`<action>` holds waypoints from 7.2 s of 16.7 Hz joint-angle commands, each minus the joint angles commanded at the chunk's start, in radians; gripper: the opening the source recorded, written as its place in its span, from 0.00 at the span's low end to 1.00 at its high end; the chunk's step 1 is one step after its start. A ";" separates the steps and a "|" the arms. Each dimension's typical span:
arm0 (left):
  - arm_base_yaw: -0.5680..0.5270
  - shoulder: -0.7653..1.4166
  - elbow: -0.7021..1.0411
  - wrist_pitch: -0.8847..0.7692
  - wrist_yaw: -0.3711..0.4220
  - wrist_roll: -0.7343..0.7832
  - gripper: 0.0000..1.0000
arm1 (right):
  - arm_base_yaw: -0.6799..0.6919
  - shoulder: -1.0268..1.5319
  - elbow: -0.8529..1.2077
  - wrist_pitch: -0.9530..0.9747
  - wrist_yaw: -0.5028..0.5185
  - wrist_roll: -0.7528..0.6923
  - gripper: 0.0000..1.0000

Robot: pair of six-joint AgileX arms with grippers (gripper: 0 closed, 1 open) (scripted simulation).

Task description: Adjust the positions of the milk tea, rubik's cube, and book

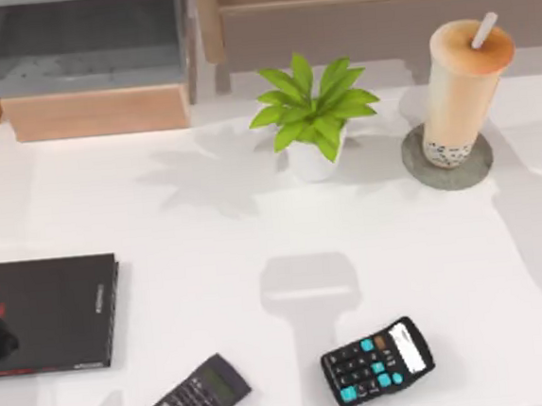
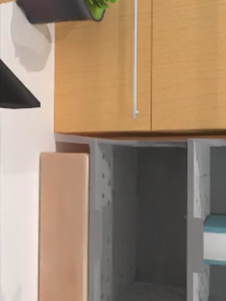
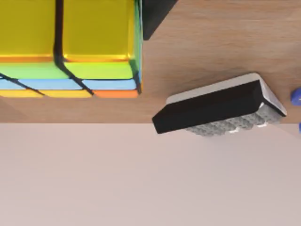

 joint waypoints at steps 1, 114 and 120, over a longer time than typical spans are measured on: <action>0.000 0.000 0.000 0.000 0.000 0.000 1.00 | 0.000 0.000 0.000 0.000 0.000 0.000 0.83; -0.192 2.004 1.396 0.606 -0.153 -0.012 0.10 | -0.250 -1.971 -1.942 -0.027 -0.280 -0.013 1.00; -0.192 2.004 1.396 0.606 -0.153 -0.012 0.00 | -0.250 -1.971 -1.942 -0.027 -0.280 -0.013 1.00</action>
